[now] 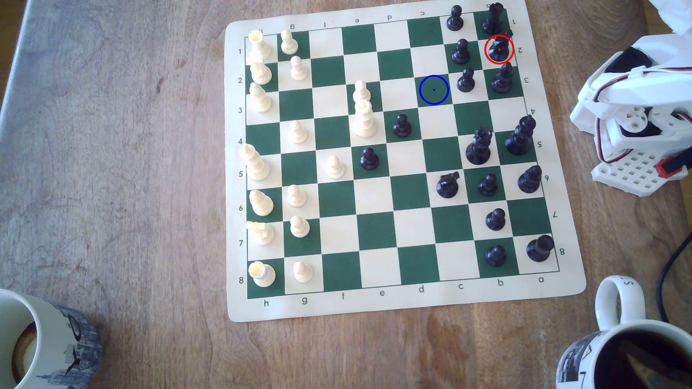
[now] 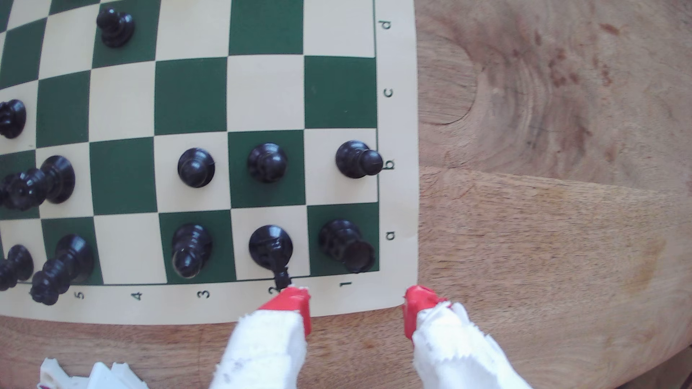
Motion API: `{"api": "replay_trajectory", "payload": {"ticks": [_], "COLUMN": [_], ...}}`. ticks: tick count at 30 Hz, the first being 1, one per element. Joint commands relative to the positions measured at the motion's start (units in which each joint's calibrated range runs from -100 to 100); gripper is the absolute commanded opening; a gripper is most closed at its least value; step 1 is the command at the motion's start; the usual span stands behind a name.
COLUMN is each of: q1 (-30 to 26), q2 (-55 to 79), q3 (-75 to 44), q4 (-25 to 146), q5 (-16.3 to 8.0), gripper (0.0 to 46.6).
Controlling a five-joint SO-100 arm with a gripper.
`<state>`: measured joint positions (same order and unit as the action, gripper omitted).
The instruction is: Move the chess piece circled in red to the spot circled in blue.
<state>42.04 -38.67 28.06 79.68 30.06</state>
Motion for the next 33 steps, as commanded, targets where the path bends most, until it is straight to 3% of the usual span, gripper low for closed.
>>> {"api": "replay_trajectory", "payload": {"ticks": [1, 9, 33], "q1": [0.01, 1.26, 1.26], "q2": [1.23, 0.98, 3.69], "q3": [-4.4, 3.49, 18.18], "q4": [3.77, 1.97, -8.43], "q5": [1.17, 3.66, 3.81], "gripper": [15.5, 15.3, 13.2]}}
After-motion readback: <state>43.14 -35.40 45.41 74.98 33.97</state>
